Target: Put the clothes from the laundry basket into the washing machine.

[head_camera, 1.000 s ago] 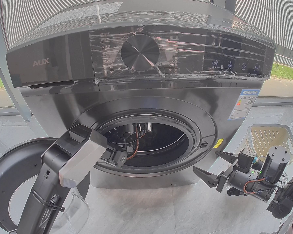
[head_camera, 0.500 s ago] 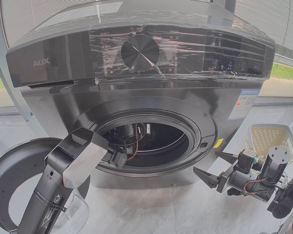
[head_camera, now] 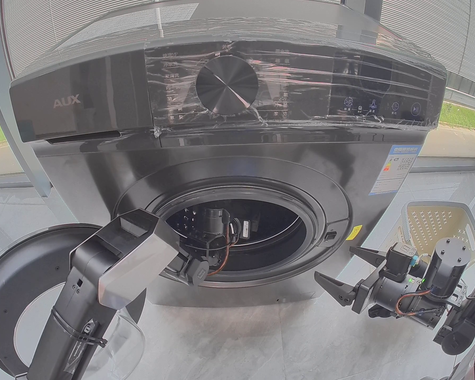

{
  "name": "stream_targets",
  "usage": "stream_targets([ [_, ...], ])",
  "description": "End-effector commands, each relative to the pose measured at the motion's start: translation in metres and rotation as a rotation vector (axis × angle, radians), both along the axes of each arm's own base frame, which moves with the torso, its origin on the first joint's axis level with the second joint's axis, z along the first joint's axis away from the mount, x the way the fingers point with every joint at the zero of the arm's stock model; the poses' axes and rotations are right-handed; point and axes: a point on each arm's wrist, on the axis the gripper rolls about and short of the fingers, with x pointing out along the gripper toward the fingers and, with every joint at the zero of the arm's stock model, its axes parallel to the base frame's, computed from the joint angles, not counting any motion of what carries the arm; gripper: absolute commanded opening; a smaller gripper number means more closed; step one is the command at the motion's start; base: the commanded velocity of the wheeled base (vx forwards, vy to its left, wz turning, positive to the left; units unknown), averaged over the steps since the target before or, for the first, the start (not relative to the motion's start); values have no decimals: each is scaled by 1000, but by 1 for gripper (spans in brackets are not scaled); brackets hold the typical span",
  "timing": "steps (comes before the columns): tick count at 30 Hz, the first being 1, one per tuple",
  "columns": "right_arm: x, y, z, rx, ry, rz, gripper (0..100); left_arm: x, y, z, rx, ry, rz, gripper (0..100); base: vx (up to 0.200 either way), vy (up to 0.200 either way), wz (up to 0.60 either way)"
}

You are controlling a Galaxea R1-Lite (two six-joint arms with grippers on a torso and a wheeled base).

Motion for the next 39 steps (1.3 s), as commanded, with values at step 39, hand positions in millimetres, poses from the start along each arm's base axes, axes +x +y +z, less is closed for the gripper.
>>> stream_targets([
  [39, -4, -5, 6, 12, -21, -20, 100, -289, 107, 128, -96, 149, -207, 100, 0, 0, 0],
])
